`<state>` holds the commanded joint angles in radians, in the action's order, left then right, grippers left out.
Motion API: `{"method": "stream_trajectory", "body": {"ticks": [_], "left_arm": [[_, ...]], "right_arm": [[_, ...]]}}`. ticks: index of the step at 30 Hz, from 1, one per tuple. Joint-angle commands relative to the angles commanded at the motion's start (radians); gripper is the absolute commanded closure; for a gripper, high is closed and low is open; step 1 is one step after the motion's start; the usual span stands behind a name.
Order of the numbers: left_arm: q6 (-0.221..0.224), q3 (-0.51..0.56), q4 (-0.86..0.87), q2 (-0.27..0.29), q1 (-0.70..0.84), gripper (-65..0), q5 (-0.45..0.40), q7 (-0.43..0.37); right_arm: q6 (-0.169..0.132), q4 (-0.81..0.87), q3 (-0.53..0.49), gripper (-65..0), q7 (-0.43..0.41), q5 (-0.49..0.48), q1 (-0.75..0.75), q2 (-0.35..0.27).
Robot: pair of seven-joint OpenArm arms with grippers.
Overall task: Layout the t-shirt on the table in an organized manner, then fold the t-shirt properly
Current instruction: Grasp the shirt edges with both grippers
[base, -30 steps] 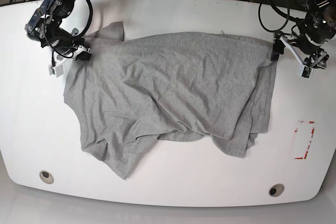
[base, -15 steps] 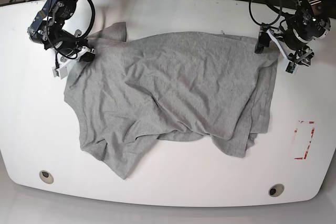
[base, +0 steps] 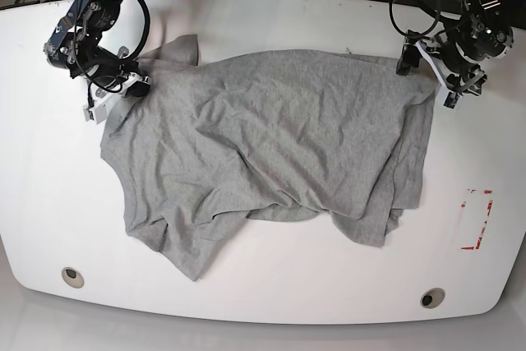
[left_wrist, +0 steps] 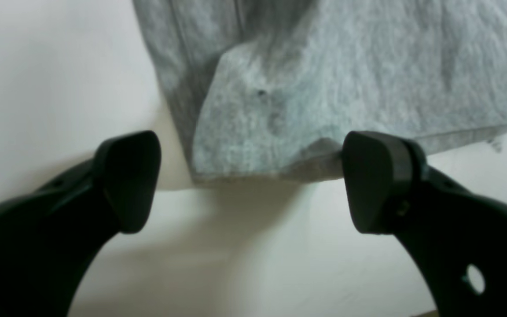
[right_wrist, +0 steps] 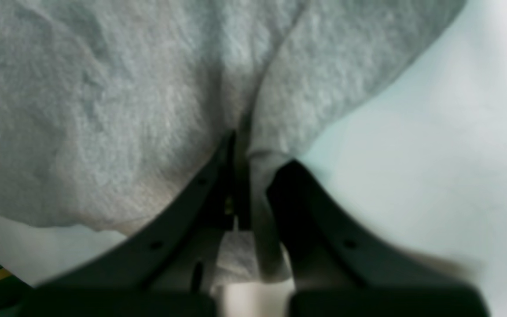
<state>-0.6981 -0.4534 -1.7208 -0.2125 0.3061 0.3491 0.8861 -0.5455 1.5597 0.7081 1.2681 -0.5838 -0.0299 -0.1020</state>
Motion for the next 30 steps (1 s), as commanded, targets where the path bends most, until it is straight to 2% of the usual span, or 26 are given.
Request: {"method": "stream_trajectory", "body": {"ticks": [3, 9, 19, 30], "left_arm": [[0.0, 0.0, 0.0, 0.0, 0.002, -55.1, 0.0, 0.0], [0.0, -0.003, 0.0, 0.0, 0.0, -29.1, 0.0, 0.0], [0.0, -0.006, 0.0, -0.002, -0.002, -3.6, 0.0, -0.003], [0.0, -0.006, -0.066, -0.005, -0.003, -3.8, 0.002, -0.005]], "right_arm": [[0.0, 0.0, 0.0, 0.0, 0.0, 0.0, 0.002, 0.0], [0.0, 0.0, 0.0, 0.0, 0.0, 0.0, 0.002, 0.0], [0.0, 0.0, 0.0, 0.0, 0.0, 0.0, 0.002, 0.0], [0.0, 0.005, 0.0, 0.0, 0.003, -0.009, 0.0, -0.025]]}}
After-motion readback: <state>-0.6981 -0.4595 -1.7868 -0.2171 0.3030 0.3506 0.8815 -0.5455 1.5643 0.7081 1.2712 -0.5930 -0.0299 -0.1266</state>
